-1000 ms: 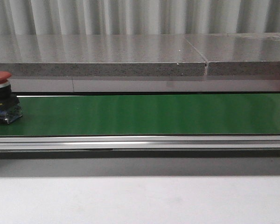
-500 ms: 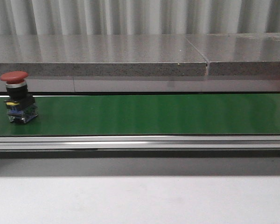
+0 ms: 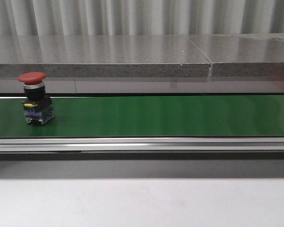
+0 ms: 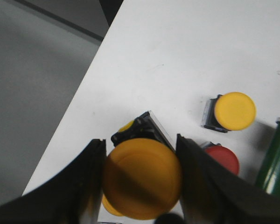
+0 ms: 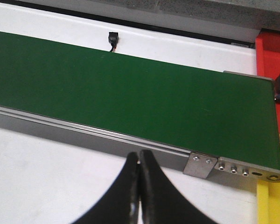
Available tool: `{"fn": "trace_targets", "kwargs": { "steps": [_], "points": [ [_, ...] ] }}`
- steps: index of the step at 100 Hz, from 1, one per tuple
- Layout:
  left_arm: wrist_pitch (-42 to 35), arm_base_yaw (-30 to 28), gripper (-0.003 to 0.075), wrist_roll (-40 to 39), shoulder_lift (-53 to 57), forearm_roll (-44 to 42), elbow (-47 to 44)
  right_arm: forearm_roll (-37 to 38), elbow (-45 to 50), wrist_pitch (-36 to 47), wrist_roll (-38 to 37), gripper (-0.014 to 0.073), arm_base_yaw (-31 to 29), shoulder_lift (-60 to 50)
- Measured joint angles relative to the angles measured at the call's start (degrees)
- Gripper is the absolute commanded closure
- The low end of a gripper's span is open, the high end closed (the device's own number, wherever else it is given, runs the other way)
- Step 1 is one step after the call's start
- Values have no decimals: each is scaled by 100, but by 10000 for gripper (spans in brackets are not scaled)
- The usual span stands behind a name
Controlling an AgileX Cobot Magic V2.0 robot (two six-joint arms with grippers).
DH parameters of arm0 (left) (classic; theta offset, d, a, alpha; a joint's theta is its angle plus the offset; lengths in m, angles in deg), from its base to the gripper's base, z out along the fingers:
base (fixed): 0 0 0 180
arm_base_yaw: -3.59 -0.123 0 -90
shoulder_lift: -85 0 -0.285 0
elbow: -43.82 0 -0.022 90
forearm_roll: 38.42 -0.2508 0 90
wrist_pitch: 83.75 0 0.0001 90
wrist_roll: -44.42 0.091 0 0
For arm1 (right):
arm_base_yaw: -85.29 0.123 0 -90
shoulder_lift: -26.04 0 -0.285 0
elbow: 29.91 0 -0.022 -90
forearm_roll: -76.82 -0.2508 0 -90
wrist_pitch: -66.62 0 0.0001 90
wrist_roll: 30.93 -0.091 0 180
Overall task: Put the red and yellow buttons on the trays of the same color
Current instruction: 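Set the yellow button on the belt and open the left gripper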
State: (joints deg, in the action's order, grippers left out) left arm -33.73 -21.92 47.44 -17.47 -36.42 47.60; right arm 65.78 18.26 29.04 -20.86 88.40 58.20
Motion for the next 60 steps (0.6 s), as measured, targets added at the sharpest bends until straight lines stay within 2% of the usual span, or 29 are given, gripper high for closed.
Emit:
{"fn": "trace_targets", "kwargs": {
  "steps": [26,60],
  "points": [
    [176,523,544,0,803,0,-387,0,0,0,0,659,0,0],
    [560,1549,544,3,846,0,-421,0,0,0,0,659,0,0]
  ]
}}
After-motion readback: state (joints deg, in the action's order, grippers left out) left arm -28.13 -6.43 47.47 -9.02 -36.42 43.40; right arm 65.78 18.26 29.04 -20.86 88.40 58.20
